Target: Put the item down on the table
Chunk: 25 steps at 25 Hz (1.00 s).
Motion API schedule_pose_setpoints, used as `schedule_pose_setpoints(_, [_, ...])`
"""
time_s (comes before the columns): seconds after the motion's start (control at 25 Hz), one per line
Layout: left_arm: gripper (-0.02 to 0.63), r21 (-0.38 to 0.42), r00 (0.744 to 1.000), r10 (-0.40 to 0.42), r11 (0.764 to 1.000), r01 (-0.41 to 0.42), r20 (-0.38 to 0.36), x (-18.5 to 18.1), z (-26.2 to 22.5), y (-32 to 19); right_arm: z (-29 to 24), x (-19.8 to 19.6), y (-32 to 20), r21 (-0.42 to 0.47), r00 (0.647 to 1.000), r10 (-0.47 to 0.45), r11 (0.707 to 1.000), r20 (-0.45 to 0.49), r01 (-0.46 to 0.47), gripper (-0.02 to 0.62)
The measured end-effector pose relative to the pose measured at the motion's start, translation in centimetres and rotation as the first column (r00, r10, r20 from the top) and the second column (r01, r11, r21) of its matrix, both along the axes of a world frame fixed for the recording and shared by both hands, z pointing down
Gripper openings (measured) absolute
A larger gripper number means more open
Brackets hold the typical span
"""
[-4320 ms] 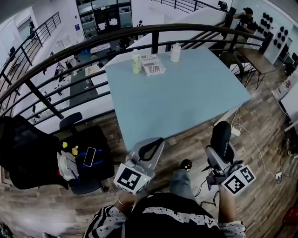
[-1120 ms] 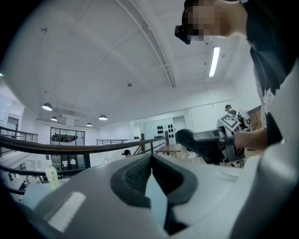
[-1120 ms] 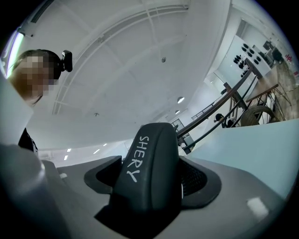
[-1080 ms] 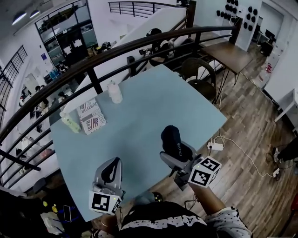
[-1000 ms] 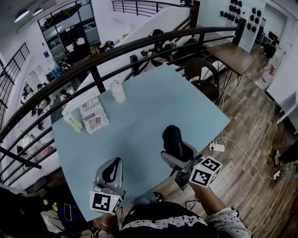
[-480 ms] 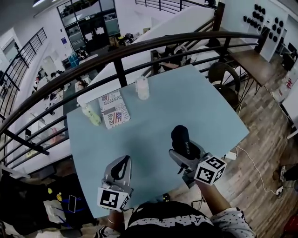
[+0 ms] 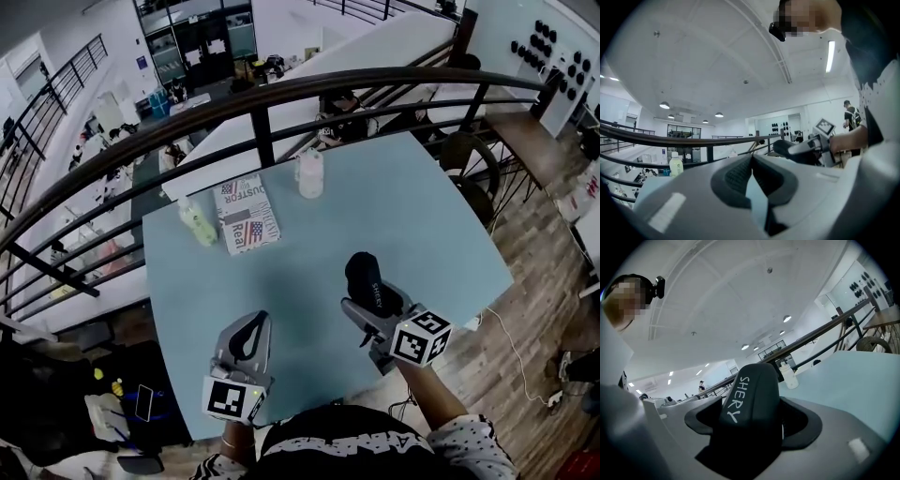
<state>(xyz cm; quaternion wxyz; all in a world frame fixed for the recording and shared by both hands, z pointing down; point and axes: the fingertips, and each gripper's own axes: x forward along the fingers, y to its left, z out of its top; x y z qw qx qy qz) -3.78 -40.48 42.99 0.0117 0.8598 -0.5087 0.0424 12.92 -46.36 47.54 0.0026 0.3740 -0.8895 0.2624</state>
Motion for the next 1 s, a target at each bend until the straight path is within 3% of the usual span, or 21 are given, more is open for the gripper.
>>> schedule_pose_setpoints(1.0, [0.000, -0.057, 0.997, -0.065, 0.996, 0.063, -0.037, -6.1, 3.7, -4.3, 10.8, -4.6, -5.7, -0.187, 0.985, -0.040, 0.982, -0.168, 0.008, 0.387])
